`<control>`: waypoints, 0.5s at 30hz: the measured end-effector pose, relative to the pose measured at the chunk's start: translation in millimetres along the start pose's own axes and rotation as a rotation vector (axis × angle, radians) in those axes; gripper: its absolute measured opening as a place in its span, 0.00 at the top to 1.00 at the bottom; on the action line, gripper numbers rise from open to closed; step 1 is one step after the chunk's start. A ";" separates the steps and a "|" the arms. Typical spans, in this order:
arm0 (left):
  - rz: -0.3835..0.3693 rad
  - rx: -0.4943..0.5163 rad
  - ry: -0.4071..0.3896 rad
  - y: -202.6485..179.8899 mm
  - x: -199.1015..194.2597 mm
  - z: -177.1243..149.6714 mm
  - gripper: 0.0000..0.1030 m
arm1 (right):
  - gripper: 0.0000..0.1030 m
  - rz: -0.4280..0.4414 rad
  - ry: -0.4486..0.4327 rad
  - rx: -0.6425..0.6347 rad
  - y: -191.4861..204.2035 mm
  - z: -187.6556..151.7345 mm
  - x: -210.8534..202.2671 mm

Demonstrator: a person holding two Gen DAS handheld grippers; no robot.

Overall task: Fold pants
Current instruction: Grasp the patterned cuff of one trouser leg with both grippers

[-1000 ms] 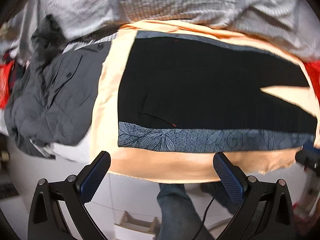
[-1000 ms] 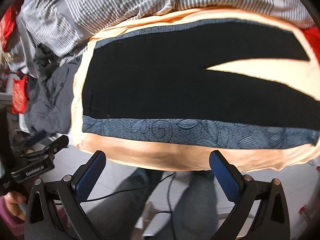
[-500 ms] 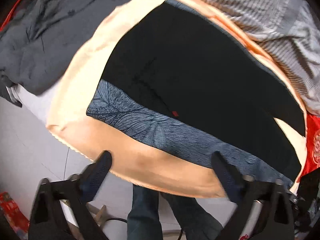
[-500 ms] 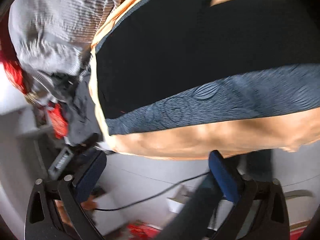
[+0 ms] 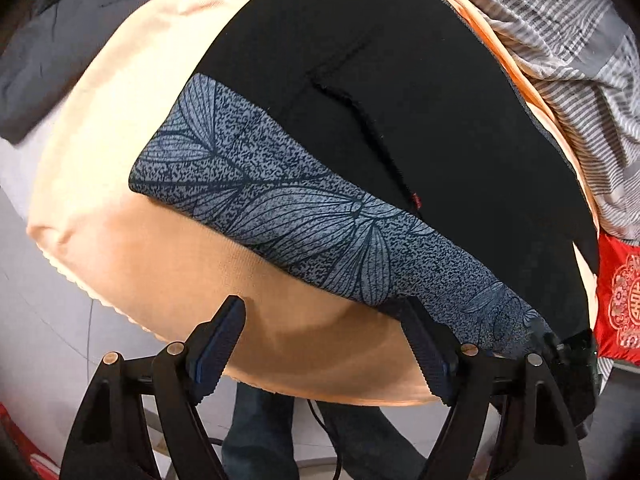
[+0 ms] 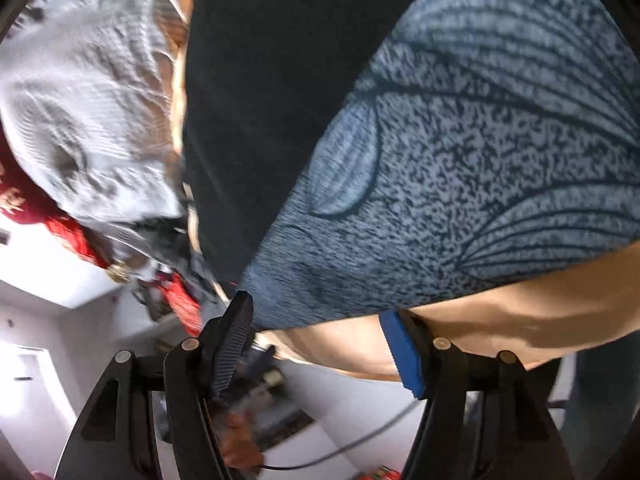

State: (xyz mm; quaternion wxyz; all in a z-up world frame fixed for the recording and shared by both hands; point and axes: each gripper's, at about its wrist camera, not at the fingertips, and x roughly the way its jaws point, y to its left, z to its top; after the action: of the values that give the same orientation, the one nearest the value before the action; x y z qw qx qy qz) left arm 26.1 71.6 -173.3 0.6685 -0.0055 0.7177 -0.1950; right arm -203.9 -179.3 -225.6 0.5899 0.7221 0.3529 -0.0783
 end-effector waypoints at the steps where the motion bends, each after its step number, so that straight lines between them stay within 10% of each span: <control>1: -0.006 -0.001 -0.001 -0.4 0.4 0.9 0.21 | 0.32 0.042 -0.016 -0.001 3.8 0.6 -2.1; 6: -0.068 -0.012 -0.019 -4.1 0.5 8.8 0.13 | 0.33 0.095 -0.031 -0.040 30.3 11.8 2.2; 9: -0.104 -0.029 -0.024 -6.9 -0.6 14.5 0.13 | 0.59 0.113 0.006 -0.039 42.0 18.1 7.8; 15: -0.211 -0.139 -0.019 6.4 0.4 24.8 0.13 | 0.69 0.133 0.028 -0.062 59.2 16.8 -2.2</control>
State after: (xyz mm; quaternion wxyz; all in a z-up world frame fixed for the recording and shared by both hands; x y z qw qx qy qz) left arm 51.5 70.6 -176.2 0.6488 -0.1293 0.7187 -0.2139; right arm -164.7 -198.7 -182.2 0.6108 0.7265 0.3144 -0.0179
